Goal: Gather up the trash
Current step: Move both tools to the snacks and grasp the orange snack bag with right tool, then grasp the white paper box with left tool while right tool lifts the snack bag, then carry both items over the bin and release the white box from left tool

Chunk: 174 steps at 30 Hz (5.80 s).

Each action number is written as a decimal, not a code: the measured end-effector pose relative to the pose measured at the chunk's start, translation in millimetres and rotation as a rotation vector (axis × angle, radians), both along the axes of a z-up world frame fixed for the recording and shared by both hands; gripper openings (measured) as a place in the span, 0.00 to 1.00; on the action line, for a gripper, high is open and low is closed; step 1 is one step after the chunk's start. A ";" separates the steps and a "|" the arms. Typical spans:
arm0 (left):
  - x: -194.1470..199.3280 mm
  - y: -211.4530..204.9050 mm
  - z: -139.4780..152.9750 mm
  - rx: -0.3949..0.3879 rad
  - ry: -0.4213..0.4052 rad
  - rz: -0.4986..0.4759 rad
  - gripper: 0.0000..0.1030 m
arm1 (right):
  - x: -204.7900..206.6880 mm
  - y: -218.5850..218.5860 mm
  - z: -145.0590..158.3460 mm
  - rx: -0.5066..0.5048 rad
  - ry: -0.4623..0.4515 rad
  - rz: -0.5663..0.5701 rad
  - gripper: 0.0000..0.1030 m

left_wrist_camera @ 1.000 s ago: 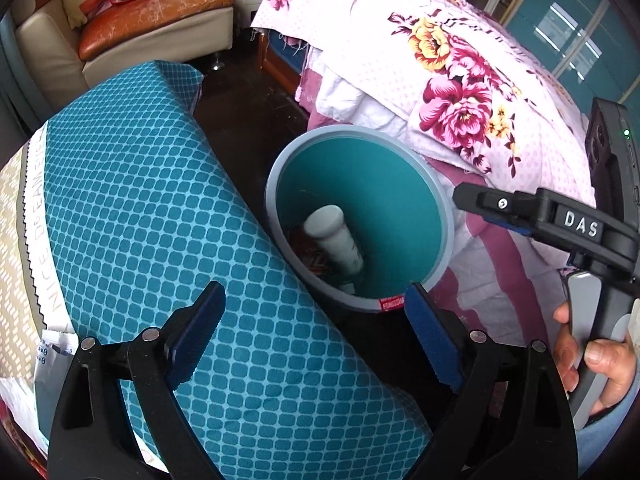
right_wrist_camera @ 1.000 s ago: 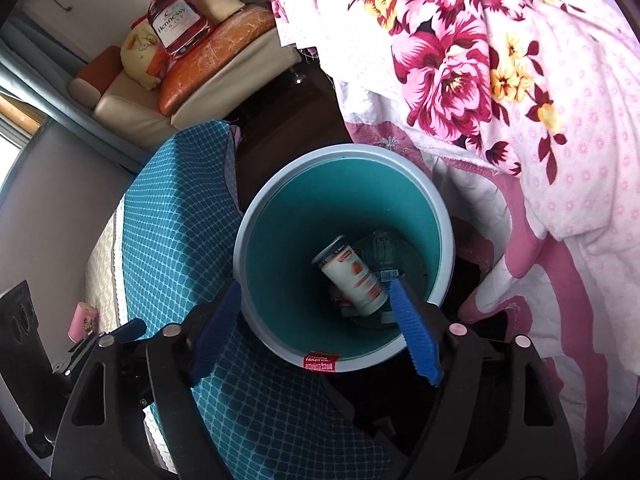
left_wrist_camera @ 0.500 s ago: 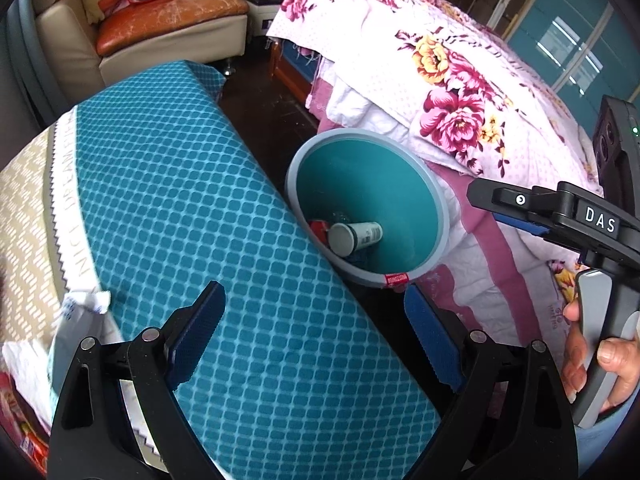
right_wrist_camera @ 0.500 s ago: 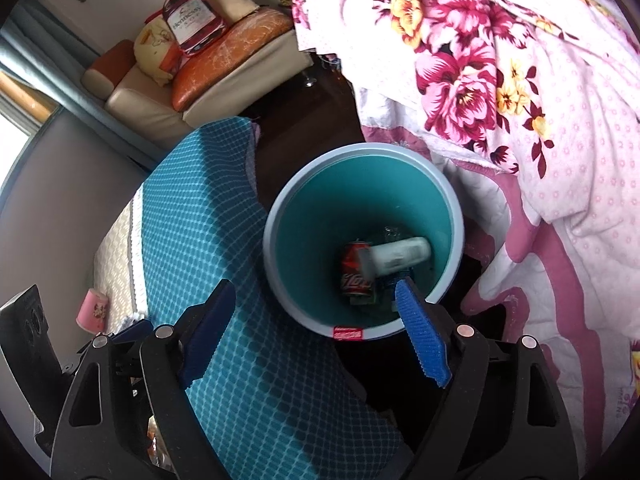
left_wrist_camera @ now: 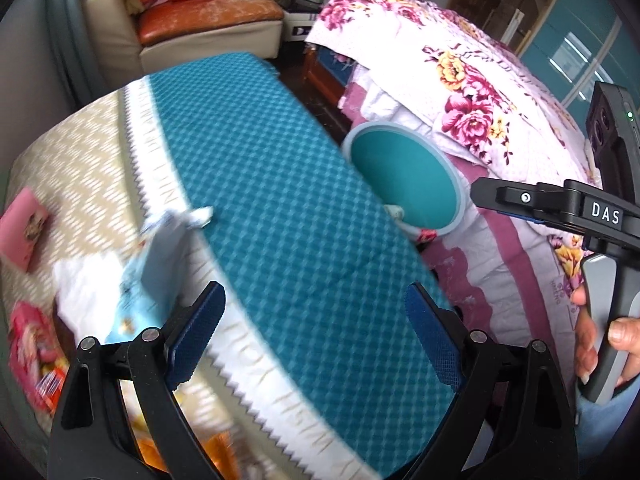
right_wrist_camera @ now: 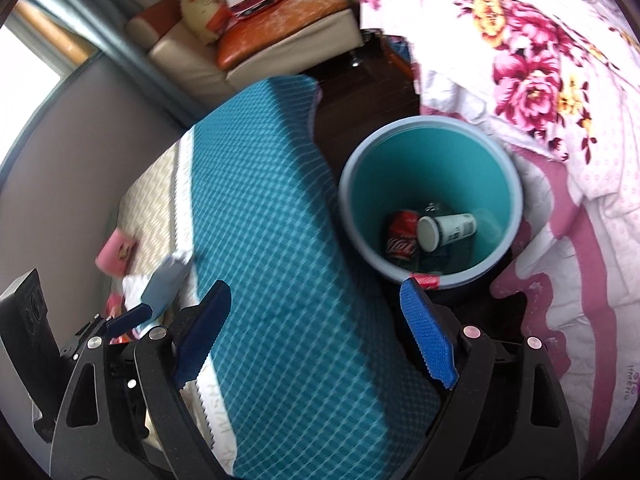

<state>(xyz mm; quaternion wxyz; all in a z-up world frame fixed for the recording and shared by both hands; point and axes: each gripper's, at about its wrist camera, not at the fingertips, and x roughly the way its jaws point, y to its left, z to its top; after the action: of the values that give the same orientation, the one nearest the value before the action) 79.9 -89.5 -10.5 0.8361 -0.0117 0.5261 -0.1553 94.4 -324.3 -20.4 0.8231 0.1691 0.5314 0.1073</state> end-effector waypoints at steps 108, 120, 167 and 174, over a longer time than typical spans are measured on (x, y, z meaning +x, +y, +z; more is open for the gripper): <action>-36.9 17.1 -40.0 0.065 0.067 0.177 0.24 | -45.6 -9.6 -42.6 0.137 -0.005 0.113 0.14; 27.7 -40.0 -10.2 -0.015 -0.008 0.054 0.24 | -20.4 -68.7 -14.2 0.094 -0.092 -0.045 0.14; 132.6 -131.7 -54.8 -0.048 0.064 -0.006 0.89 | 41.9 -139.0 -43.4 0.050 -0.016 -0.204 0.14; 121.5 -117.9 -54.8 -0.034 0.067 -0.012 0.89 | 46.7 -129.0 -46.5 0.029 0.002 -0.198 0.15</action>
<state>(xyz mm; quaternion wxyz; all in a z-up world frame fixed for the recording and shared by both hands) 201.4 -207.4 -65.2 0.8167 -0.0278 0.5511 -0.1689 141.0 -453.2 -66.9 0.8265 0.2328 0.5115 0.0329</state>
